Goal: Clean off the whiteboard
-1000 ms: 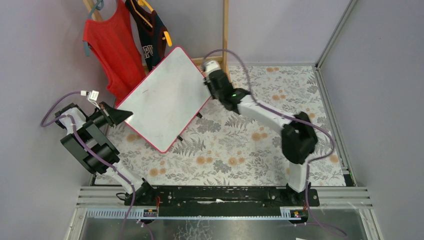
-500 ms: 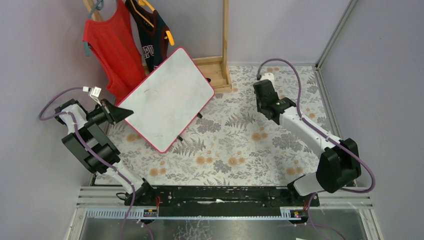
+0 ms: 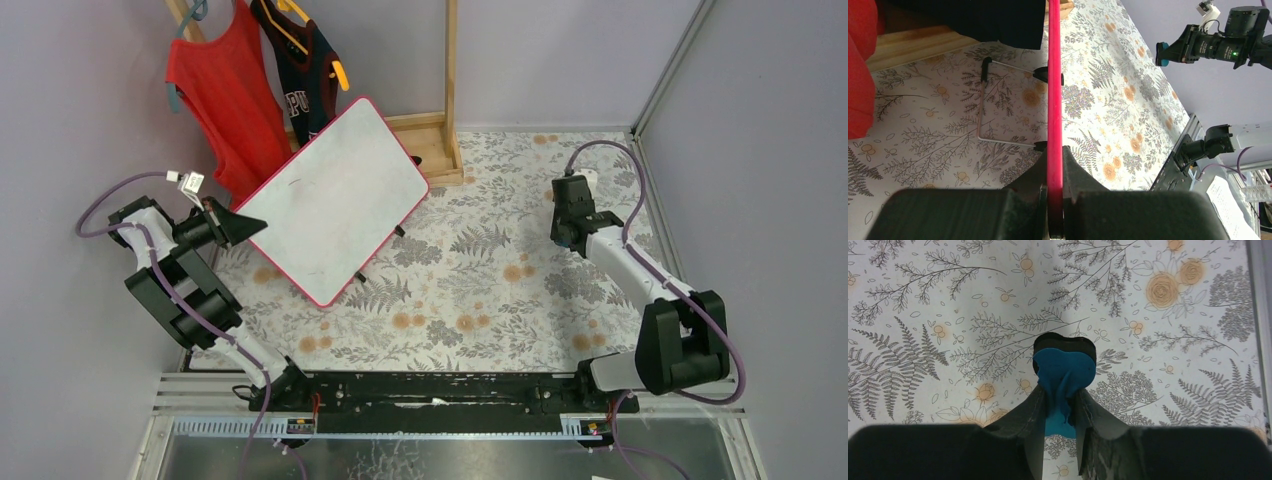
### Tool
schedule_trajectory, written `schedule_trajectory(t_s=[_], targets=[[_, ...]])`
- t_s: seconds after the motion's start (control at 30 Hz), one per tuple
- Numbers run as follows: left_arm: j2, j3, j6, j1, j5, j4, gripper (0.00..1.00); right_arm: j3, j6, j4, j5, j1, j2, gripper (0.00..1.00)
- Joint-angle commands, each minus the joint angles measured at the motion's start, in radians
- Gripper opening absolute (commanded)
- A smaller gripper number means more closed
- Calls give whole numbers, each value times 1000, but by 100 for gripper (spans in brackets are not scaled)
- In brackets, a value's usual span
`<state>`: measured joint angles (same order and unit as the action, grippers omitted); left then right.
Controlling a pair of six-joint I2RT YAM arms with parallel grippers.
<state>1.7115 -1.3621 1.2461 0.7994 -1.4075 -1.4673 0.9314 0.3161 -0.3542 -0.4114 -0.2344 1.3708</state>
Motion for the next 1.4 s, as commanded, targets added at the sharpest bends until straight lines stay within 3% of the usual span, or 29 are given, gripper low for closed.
schedule_trajectory(t_s=[0.0,0.13,0.3,0.93,1.37], targets=[[-17,9,25,-16,150,15,2,24,-8,41,129,47,41,0],[-23,27,20,-17,152,33,2,47,-21,40,305,86,102,0],[-17,43,22,-16,153,42,2,99,-42,-10,380,89,191,0],[-7,75,41,-16,156,45,3,168,-54,-51,412,88,335,14],[-6,81,44,-16,157,45,3,168,-61,-50,422,89,359,36]])
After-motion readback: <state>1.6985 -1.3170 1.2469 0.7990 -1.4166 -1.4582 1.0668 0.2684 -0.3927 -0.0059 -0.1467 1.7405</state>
